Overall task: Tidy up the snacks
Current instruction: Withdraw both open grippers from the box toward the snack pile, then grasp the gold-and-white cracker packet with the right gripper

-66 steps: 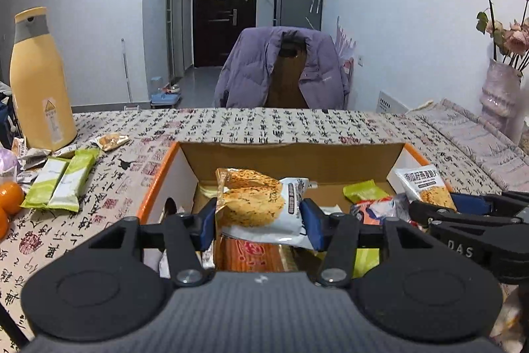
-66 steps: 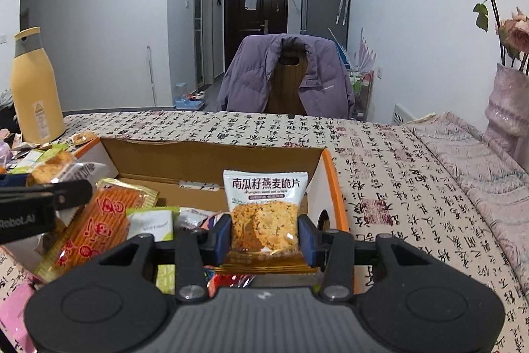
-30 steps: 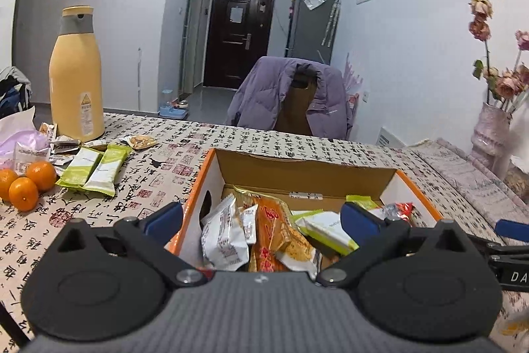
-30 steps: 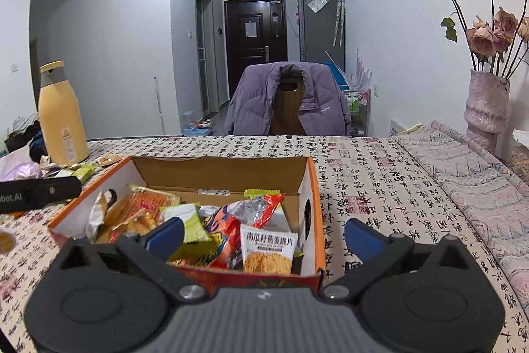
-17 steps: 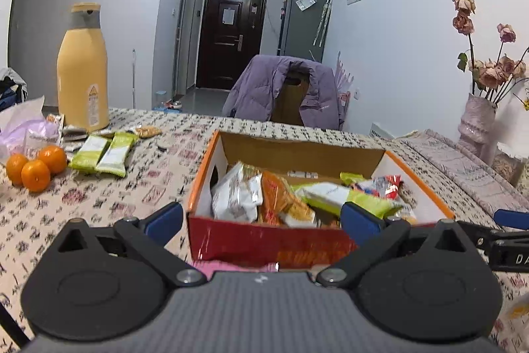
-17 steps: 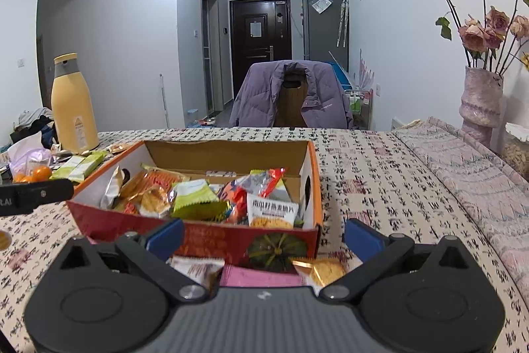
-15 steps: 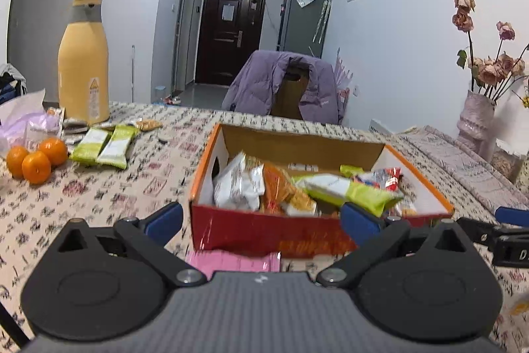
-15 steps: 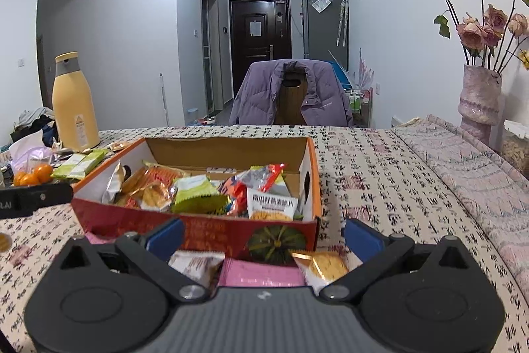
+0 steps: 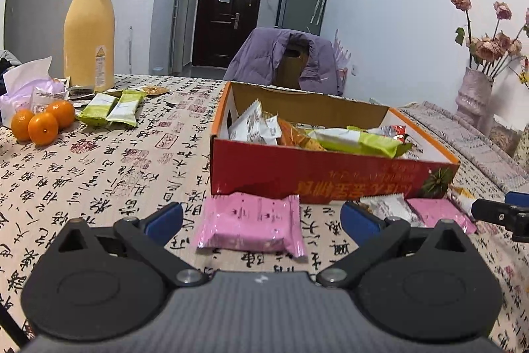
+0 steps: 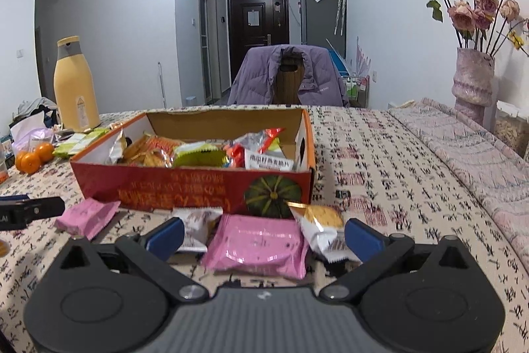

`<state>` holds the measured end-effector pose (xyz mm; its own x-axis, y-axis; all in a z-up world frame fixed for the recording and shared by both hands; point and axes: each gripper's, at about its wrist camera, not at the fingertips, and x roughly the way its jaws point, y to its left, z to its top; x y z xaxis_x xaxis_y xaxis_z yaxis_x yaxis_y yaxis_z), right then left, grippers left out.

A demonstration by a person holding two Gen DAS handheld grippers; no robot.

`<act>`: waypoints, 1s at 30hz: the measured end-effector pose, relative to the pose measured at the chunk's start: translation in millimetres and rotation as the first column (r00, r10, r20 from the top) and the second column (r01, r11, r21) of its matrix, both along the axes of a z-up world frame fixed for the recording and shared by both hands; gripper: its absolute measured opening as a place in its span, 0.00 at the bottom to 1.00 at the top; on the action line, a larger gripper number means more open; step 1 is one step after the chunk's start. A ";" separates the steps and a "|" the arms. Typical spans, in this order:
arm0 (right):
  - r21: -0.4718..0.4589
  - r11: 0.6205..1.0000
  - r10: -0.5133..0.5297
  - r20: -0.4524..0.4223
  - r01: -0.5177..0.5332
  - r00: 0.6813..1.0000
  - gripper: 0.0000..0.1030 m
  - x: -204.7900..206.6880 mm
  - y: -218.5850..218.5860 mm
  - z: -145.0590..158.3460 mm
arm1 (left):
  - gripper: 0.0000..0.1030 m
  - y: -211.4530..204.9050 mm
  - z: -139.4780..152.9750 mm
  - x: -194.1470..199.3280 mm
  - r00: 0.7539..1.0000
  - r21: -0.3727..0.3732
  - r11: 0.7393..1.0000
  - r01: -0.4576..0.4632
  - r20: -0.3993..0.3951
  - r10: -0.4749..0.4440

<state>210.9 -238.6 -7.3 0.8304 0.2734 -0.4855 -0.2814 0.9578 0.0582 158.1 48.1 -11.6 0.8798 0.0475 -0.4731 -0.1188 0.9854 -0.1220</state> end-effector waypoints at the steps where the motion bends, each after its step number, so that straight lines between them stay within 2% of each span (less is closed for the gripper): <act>1: 0.000 1.000 -0.001 -0.005 0.001 1.000 1.00 -0.8 -0.8 -2.0 | 1.00 -0.6 -1.8 -0.5 1.000 0.005 1.000 0.002 0.001 -0.002; 7: -0.006 1.000 -0.024 -0.030 0.023 0.999 1.00 -2.5 -10.3 -13.2 | 1.00 1.6 -15.0 5.4 1.000 0.004 1.000 -0.004 -0.010 0.004; 13: -0.030 0.998 -0.053 -0.035 0.052 0.998 1.00 8.0 -21.4 -12.2 | 1.00 3.1 -18.4 7.7 1.000 -0.006 1.000 0.001 -0.013 -0.001; 21: -0.040 0.997 -0.064 -0.083 0.061 0.995 1.00 46.7 -32.1 -11.4 | 1.00 2.7 -20.3 7.9 1.000 -0.011 1.000 0.007 -0.015 -0.007; 24: -0.031 0.997 -0.069 -0.113 0.066 0.991 0.96 64.3 -35.6 -13.3 | 1.00 3.3 -20.4 7.0 1.000 -0.015 1.000 0.007 -0.013 -0.007; 30: 0.009 0.998 -0.061 -0.182 0.063 0.981 0.81 90.7 -41.9 -24.5 | 1.00 3.8 -21.2 7.7 1.000 -0.023 1.000 0.011 -0.024 -0.012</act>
